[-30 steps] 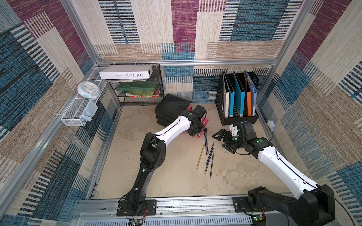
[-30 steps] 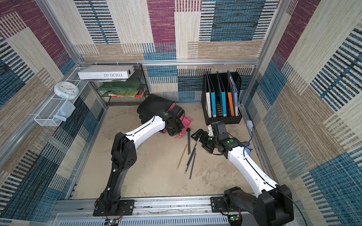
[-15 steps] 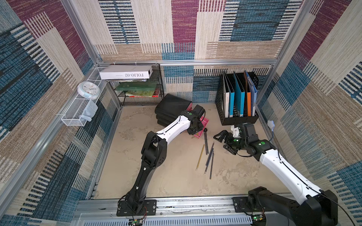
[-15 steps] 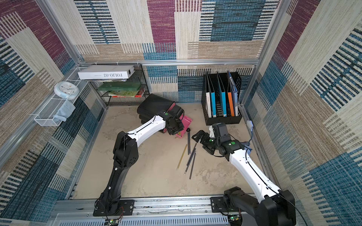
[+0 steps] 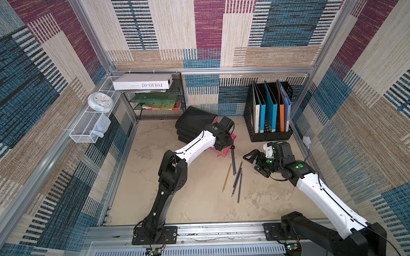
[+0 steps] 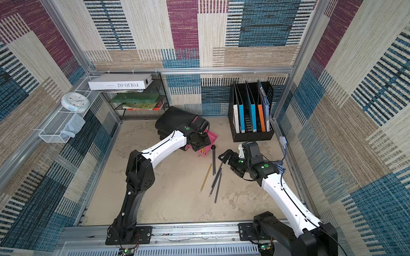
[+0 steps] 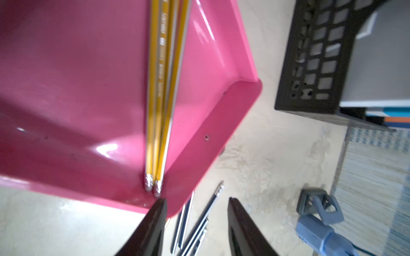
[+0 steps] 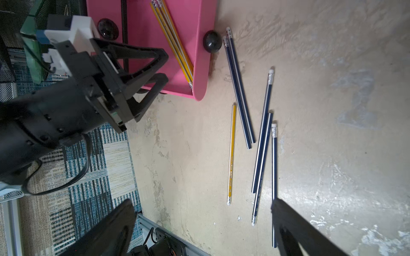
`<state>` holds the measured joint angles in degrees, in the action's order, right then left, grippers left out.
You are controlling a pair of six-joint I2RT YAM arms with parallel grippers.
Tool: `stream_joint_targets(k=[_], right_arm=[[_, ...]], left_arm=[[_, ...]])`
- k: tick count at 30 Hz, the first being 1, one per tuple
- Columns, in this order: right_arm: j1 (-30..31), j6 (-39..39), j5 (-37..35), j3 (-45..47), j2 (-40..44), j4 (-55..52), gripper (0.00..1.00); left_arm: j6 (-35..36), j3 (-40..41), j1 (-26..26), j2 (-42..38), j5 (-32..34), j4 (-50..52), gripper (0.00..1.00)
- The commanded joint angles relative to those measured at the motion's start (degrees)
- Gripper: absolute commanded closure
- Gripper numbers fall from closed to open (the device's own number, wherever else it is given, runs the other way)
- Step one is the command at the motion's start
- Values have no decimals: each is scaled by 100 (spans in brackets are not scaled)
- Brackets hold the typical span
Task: Please place the pencils in the drawer according to their color
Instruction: Pick up the pencil from the center of the board.
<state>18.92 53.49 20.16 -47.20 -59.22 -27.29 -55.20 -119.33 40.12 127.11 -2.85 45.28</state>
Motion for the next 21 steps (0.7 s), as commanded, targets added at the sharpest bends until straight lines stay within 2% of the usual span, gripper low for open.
stream_joint_targets(k=[1,8,16,21], right_arm=[[0,30,-30,56,85,-1,1],[2,38,-39,209,285,-5,1],[-2,7,-50,347,402,-15,1],[-1,3,1,402,411,29,1]], left_arm=[[369,25,123,-219,-152,-118,51],[893,628,485,-1021,39,-119,51],[1693,2004,963,-2253,651,43,51],[1951,2897,1197,-2778,675,50,51]])
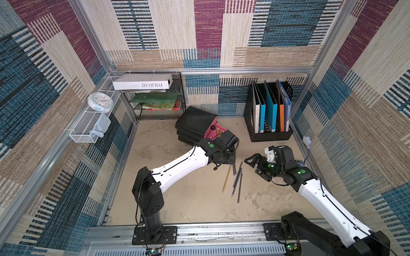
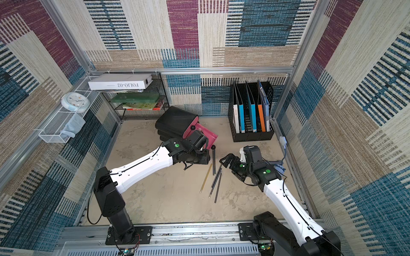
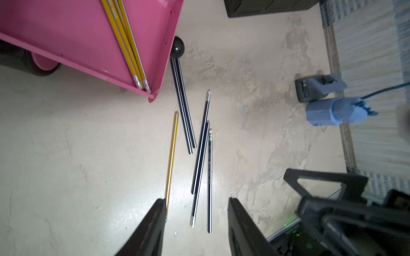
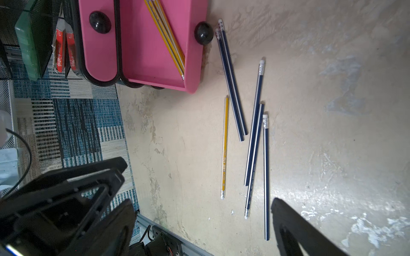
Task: Please place the pencils in the drawer according to their color
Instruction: Pick up the pencil from the center of the board.
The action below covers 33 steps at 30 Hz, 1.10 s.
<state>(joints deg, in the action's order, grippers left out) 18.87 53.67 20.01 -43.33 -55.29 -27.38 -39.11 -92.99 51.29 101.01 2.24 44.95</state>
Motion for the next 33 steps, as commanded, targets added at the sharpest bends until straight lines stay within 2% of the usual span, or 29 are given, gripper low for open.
stream_joint_targets(k=[1,8,16,33], right_arm=[[-1,-22,20,33,31,35,1],[5,-32,20,85,68,15,1],[8,-32,23,186,105,-22,1],[3,-24,-6,268,183,-86,1]], left_arm=[[387,384,114,-227,150,84,51],[550,1138,474,-336,140,92,51],[714,1427,1003,176,364,165,51],[837,1415,1061,1058,502,75,51]])
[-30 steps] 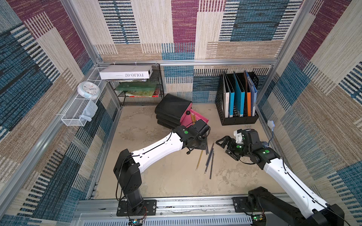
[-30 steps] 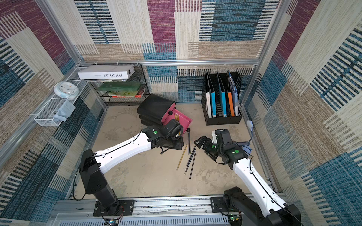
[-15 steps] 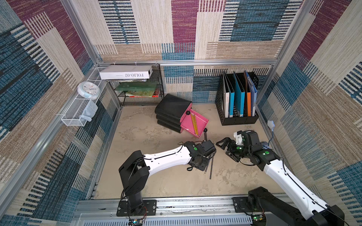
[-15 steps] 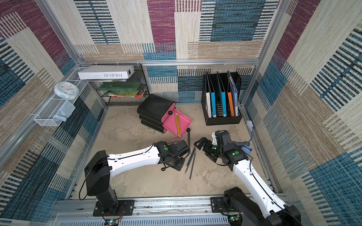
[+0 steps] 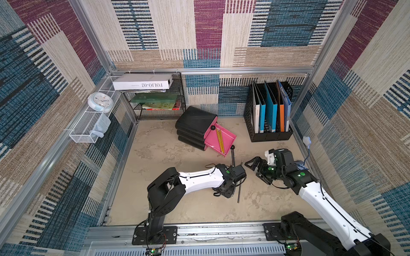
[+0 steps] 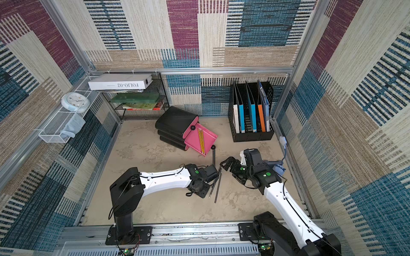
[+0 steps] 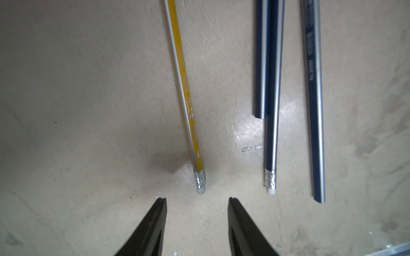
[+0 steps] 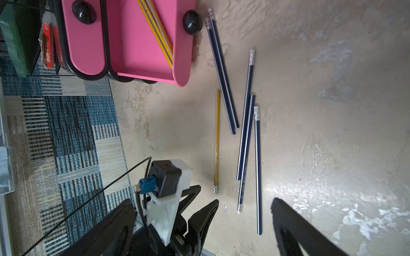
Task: Please place the pencils in the drawer according to their color
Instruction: Pick up the pencil from the center of the board.
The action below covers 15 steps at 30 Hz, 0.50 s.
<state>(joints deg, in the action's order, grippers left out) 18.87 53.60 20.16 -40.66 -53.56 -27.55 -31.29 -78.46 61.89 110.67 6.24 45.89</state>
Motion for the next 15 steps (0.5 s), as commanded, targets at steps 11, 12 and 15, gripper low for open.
stream_joint_targets(k=[11,12,15], right_arm=[[1,-30,-66,-9,28,-114,1],[2,-27,-70,-7,17,-106,1],[4,-17,-65,-13,13,-100,1]], left_arm=[[30,113,-10,288,121,-65,59],[34,157,-8,281,116,-78,60],[7,222,-5,308,122,-101,65]])
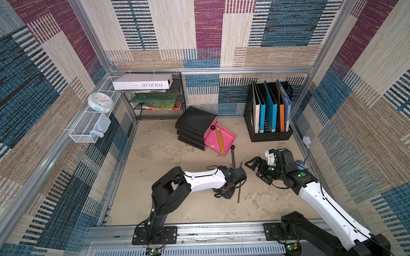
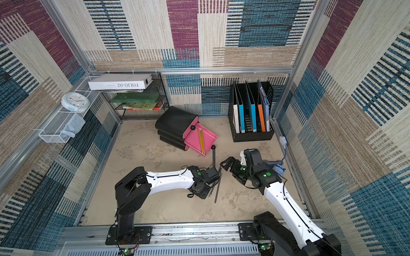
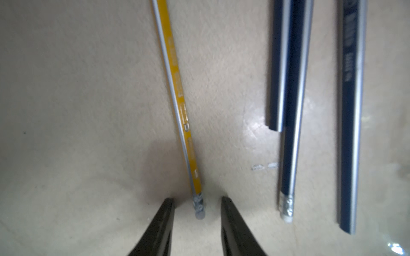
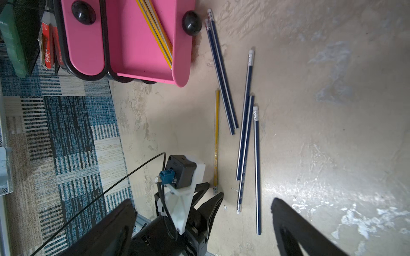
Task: Please place the pencils in the drawer according to their color
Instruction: Pick up the pencil from the center of the board.
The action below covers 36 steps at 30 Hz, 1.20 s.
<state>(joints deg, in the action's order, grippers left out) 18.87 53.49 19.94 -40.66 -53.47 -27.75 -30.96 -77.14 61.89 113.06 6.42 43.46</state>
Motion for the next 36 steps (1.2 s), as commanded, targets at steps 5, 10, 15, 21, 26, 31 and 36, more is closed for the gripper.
stream_joint_targets(k=[5,10,15,21,26,31,36], right_arm=[[4,-6,-67,-47,16,-119,1],[3,-23,-96,-85,39,-178,1],[4,-15,-105,-82,56,-198,1],[7,-6,-96,-56,55,-178,1],[9,-15,-81,-43,17,-126,1],[2,-40,-78,-34,-64,-61,1],[2,-50,-87,-77,-166,-3,1]], left_arm=[[-49,137,-10,175,110,103,71],[-44,181,-20,233,132,74,78],[-55,289,-49,213,108,22,93],[-101,467,-61,-24,82,56,100],[-259,650,-55,-461,96,260,100],[-392,857,-63,-1020,71,419,100],[-468,832,-58,-1581,47,552,100]])
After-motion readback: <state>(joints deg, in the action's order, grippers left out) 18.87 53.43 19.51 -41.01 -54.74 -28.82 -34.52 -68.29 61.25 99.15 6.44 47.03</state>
